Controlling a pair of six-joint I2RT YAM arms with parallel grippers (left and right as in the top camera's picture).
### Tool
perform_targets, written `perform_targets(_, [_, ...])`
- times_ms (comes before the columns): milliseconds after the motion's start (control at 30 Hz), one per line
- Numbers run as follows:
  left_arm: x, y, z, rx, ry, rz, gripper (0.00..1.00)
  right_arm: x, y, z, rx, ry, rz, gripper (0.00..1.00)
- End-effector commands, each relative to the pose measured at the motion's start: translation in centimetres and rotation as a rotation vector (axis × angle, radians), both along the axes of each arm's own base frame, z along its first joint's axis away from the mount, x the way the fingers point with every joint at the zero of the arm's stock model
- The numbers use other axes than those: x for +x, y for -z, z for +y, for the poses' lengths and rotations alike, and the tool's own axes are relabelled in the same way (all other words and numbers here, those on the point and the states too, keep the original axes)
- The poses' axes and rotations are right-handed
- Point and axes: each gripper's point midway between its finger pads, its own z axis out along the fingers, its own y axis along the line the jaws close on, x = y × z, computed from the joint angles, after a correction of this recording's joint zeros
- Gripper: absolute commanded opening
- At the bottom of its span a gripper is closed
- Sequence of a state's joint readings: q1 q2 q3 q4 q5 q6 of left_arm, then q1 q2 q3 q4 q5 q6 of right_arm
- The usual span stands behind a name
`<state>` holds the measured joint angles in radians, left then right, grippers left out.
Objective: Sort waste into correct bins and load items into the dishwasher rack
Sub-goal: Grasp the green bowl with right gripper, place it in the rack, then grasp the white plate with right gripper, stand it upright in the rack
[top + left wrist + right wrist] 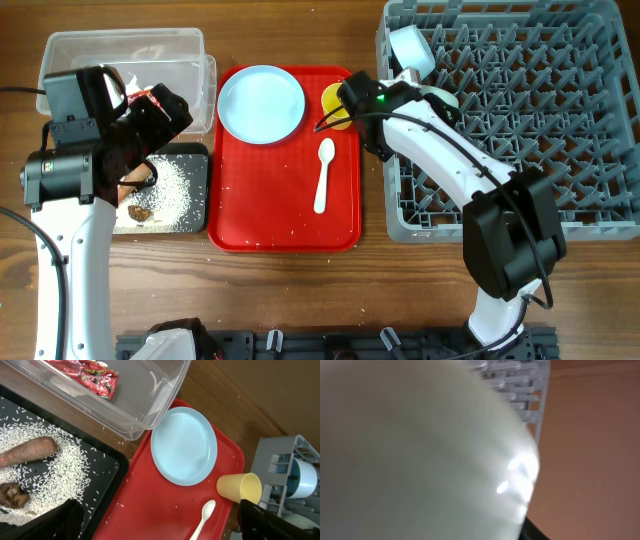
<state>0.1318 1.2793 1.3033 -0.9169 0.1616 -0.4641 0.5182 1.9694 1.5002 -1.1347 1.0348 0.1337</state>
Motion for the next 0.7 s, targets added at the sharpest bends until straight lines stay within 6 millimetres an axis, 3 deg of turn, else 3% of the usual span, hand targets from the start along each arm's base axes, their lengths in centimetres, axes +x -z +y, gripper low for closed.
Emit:
perform_targets(0, [0.1, -0.3, 0.1, 0.018, 0.013, -0.009, 1.00, -1.0, 2.4, 2.6, 0.113, -0.031, 0.082, 0.49])
perform_targets(133, [0.1, -0.3, 0.1, 0.018, 0.013, -0.009, 1.00, -1.3, 0.8, 3.9, 0.128, -0.068, 0.079, 0.65])
perform_targets(267, [0.1, -0.3, 0.1, 0.018, 0.013, -0.009, 1.00, -2.0, -1.6, 5.8, 0.311, -0.082, 0.070, 0.72])
perform_targets(433, [0.1, -0.3, 0.1, 0.018, 0.013, -0.009, 1.00, -1.7, -6.0, 7.9, 0.494, -0.152, -0.001, 0.77])
perform_targets(467, [0.1, -0.3, 0.1, 0.018, 0.013, -0.009, 1.00, -1.3, -6.8, 9.6, 0.592, -0.190, -0.024, 0.76])
perform_targets(533, [0.1, -0.3, 0.1, 0.018, 0.013, -0.009, 1.00, -0.6, -7.8, 16.0, 0.938, -0.321, -0.022, 0.76])
perform_targets(600, [0.1, -0.3, 0.1, 0.018, 0.013, -0.009, 1.00, -0.5, -9.0, 23.7, 1.292, -0.510, 0.045, 0.76])
perform_targets(667, [0.1, -0.3, 0.1, 0.018, 0.013, -0.009, 1.00, 0.8, -8.3, 25.8, 1.385, -0.464, 0.000, 0.76])
